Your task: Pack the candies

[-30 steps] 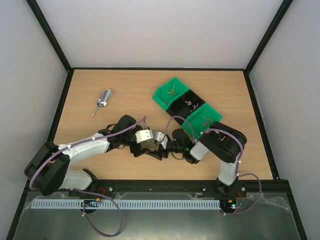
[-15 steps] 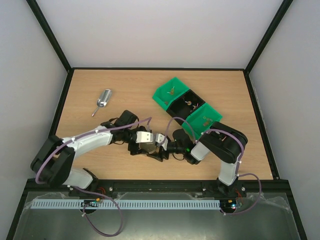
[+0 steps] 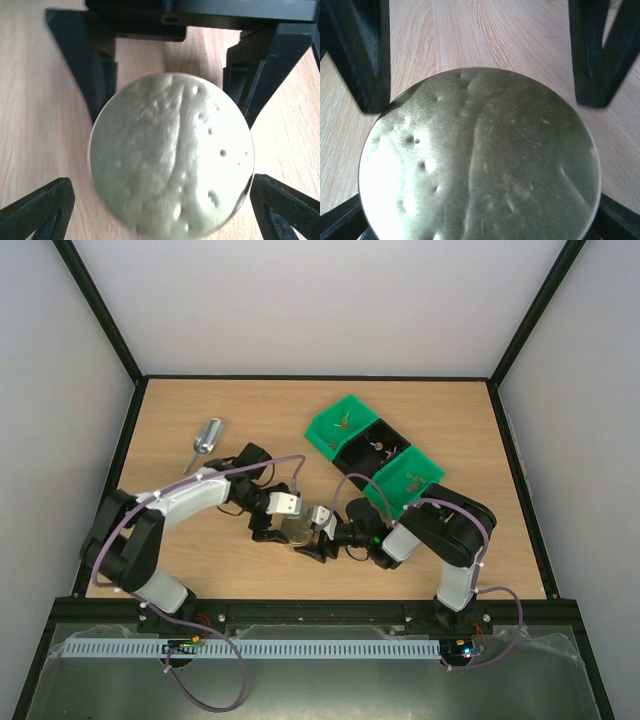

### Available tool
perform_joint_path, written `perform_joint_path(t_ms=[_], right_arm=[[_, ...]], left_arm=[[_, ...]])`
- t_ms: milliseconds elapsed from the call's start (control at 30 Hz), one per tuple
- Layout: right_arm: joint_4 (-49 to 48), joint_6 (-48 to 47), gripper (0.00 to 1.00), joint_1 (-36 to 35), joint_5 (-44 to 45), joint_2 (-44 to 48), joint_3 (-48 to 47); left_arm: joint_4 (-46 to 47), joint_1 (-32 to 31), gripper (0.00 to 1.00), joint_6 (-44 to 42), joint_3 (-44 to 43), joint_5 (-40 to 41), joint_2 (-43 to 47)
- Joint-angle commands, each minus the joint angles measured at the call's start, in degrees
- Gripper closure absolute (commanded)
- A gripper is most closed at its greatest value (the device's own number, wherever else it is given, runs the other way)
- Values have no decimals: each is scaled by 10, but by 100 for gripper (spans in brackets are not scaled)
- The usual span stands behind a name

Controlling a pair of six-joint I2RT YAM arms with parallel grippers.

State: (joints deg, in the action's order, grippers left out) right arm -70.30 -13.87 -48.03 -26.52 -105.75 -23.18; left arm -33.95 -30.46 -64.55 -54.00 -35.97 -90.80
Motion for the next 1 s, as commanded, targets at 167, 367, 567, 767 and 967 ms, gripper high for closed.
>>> perform_joint_path(t_ms=[167, 367, 567, 767, 967], right_arm=[[27, 33, 46, -5, 58, -6, 7], [19, 31, 45, -6, 67, -12, 2], [20, 29, 45, -7, 74, -9, 3], [20, 26, 45, -8, 69, -7, 4], [21, 16, 46, -8, 47, -5, 6]], left_arm=[[177, -6, 1, 298, 151, 61, 176], [248, -65, 1, 374, 183, 152, 178], [281, -70, 4, 403, 175, 177, 141], [289, -77, 6, 370, 180, 164, 134], [269, -76, 13, 300, 180, 138, 145]])
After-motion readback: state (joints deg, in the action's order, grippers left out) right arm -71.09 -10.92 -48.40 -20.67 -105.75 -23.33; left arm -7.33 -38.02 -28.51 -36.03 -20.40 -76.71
